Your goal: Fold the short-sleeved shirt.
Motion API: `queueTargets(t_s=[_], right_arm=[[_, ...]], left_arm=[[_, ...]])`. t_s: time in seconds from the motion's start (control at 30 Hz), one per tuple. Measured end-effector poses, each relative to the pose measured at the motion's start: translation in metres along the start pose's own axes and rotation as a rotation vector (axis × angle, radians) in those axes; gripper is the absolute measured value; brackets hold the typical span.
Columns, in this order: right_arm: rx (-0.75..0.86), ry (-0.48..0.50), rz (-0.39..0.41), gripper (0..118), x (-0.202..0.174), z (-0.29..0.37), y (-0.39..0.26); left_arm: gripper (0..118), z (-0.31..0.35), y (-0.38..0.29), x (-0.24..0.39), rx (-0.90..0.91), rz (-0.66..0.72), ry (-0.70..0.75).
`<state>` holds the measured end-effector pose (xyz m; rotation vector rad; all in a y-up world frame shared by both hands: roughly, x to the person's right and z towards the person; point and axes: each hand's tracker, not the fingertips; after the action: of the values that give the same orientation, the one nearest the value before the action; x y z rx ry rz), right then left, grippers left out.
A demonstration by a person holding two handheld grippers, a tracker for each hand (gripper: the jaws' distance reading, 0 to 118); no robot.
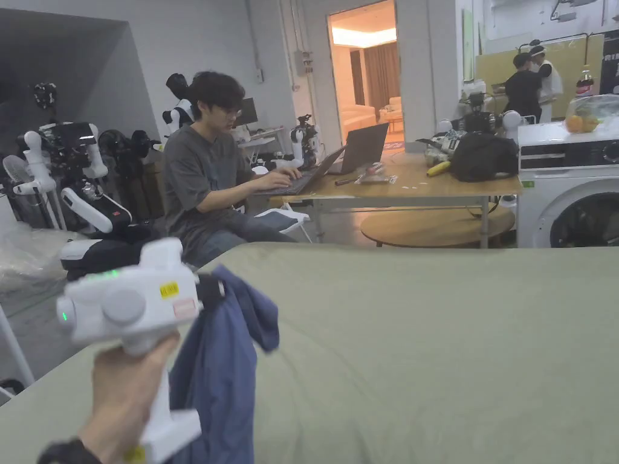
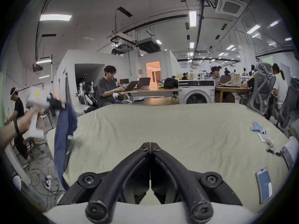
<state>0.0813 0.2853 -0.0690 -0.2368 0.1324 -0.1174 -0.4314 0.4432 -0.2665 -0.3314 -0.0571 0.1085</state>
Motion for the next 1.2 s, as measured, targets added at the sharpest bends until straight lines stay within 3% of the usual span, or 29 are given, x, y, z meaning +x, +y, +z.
queueTargets(t_s=[0.13, 0.3, 0.4, 0.6, 0.77, 0.9, 0.93, 0.97, 1.0, 1.07, 1.13, 1.2], right_arm=[[0.028, -0.032, 0.004, 0, 0.010, 0.013, 0.006], [0.041, -0.073, -0.027, 0, 0.026, 0.023, 0.006], [0.033, -0.091, -0.036, 0, 0.036, 0.031, 0.004], [0.069, -0.182, -0.054, 0, 0.054, 0.058, 0.015], [0.085, -0.228, -0.068, 0, 0.071, 0.081, 0.022], [0.074, -0.259, -0.051, 0, 0.078, 0.090, 0.018], [0.065, -0.260, -0.055, 0, 0.079, 0.090, 0.016], [0.059, -0.260, -0.058, 0, 0.080, 0.089, 0.015], [0.053, -0.260, -0.059, 0, 0.080, 0.089, 0.013], [0.040, -0.258, -0.053, 0, 0.079, 0.089, 0.012], [0.034, -0.247, -0.041, 0, 0.078, 0.088, 0.011], [0.023, -0.233, -0.023, 0, 0.075, 0.083, 0.011]], left_arm=[[3, -0.007, 0.091, 0.042, 0.072, -0.241, 0.072], [3, -0.048, 0.084, 0.108, 0.047, -0.314, 0.015], [3, -0.085, 0.015, 0.152, -0.037, -0.262, -0.148], [3, -0.109, -0.183, 0.304, -0.320, -0.233, -0.509], [3, -0.059, -0.326, 0.431, -0.497, -0.208, -0.808], [3, -0.013, -0.352, 0.472, -0.529, -0.196, -0.953], [6, -0.008, -0.351, 0.476, -0.538, -0.184, -0.980], [19, -0.005, -0.350, 0.475, -0.544, -0.153, -1.004], [45, 0.002, -0.342, 0.474, -0.543, -0.120, -1.032], [66, 0.007, -0.321, 0.455, -0.509, -0.069, -1.070], [89, 0.009, -0.287, 0.420, -0.391, -0.059, -1.003], [89, 0.019, -0.252, 0.380, -0.256, -0.079, -0.911]])
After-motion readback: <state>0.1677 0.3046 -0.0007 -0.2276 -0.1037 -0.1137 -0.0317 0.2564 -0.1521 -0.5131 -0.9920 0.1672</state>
